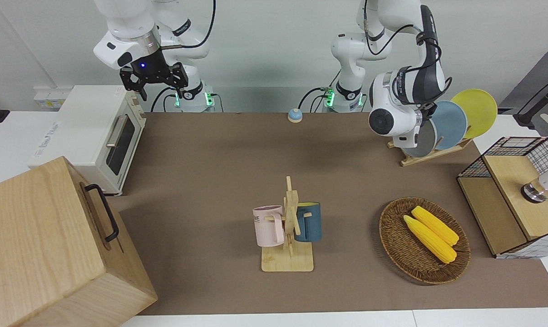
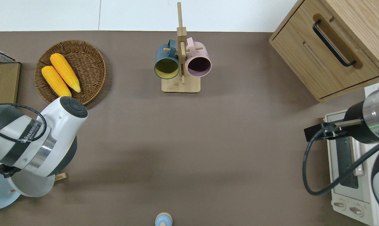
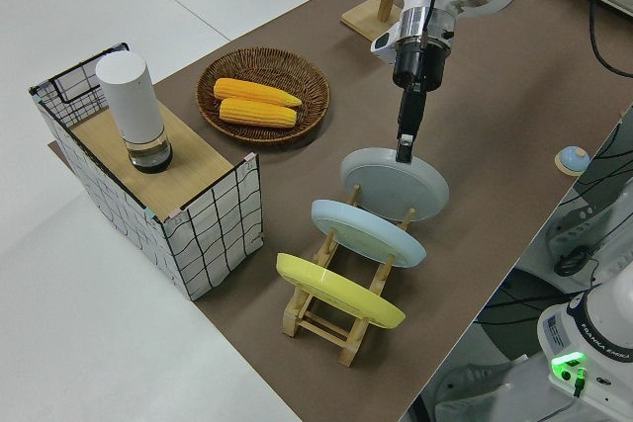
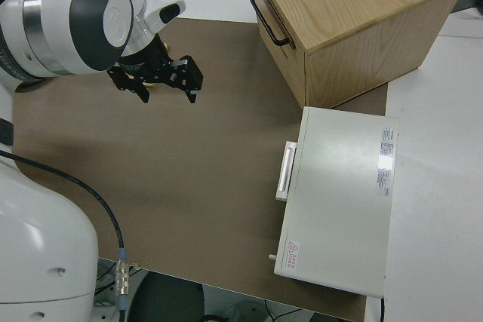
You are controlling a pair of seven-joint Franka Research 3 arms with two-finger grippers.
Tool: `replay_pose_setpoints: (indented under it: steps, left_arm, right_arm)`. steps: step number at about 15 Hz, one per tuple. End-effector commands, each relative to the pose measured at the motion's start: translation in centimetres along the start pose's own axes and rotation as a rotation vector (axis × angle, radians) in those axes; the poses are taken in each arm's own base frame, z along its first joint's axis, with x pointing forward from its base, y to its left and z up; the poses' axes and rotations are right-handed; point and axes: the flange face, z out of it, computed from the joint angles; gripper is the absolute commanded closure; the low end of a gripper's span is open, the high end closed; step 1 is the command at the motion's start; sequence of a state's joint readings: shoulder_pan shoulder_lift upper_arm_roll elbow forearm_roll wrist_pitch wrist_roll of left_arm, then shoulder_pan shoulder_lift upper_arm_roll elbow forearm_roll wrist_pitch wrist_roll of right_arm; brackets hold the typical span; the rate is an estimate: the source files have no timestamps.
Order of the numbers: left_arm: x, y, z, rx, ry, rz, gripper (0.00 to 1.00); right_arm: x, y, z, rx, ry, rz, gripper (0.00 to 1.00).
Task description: Pick gray plate from table and place it on lower plate rack with left arm
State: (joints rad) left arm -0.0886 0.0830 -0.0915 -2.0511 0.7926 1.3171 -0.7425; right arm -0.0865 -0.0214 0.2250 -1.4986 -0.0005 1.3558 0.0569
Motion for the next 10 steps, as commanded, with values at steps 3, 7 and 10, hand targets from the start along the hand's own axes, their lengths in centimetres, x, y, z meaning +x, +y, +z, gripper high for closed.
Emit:
replay_pose_setpoints:
  steps: [3, 7, 10]
  left_arm:
    - [-0.4, 0.3, -0.3, -0.009, 0.016, 0.002, 0.08]
    - [-1.5, 0.9, -2.8, -0.147, -0.014, 0.019, 0.01]
    - [-2.8, 0.5, -6.4, -0.324, 0.005, 0.009, 0.01]
  right_arm:
    - [-0.3, 0.4, -0.4, 0.003, -0.005, 0.004, 0.011]
    - [-0.3, 0.4, -0.4, 0.003, -0.005, 0.004, 0.013]
    - [-0.3, 0.4, -0.4, 0.003, -0.005, 0.004, 0.011]
